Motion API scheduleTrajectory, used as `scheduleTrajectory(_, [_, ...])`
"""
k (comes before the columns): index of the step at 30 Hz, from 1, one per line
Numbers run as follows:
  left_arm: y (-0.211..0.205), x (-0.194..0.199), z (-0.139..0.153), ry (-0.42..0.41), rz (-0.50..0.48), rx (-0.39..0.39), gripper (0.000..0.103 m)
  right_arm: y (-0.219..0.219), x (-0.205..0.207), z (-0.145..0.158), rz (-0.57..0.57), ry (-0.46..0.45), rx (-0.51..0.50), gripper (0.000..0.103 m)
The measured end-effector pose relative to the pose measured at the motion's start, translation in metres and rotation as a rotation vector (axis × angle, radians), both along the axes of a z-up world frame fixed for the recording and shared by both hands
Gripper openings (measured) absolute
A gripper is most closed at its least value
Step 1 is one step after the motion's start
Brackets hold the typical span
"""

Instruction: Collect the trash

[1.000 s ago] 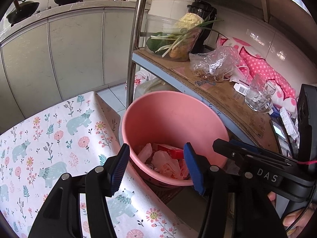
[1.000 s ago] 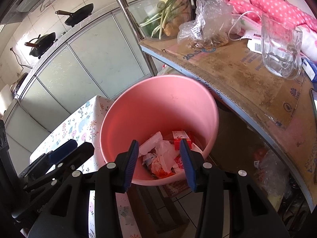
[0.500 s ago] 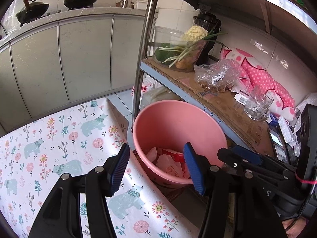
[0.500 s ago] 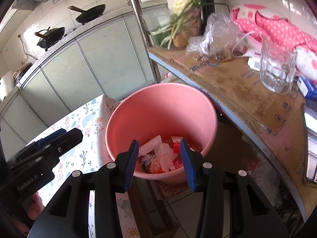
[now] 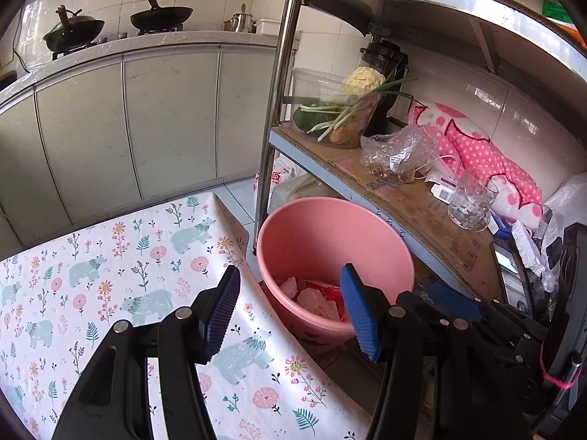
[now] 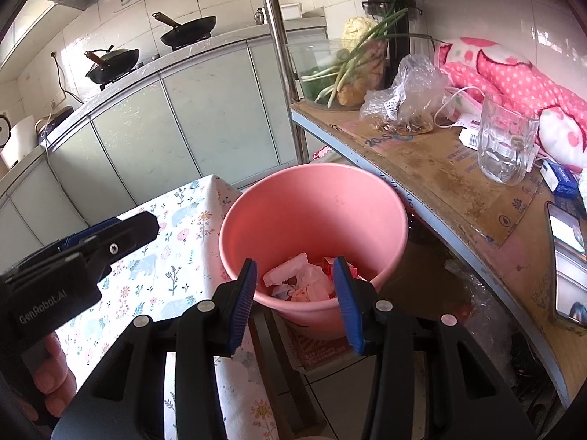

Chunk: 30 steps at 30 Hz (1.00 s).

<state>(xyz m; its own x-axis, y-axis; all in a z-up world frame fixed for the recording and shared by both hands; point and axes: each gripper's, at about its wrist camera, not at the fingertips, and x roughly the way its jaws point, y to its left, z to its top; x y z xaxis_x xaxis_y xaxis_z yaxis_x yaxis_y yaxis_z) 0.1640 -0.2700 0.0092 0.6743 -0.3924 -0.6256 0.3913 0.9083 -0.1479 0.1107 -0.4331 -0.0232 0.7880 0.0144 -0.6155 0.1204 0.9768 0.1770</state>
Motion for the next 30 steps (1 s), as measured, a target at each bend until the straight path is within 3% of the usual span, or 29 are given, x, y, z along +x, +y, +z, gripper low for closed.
scheduleTrajectory(30, [0.01,-0.025,0.003,-0.03,0.005,-0.007,0.056,0.022,-0.021,0.001,0.014,-0.039,-0.058,0.044])
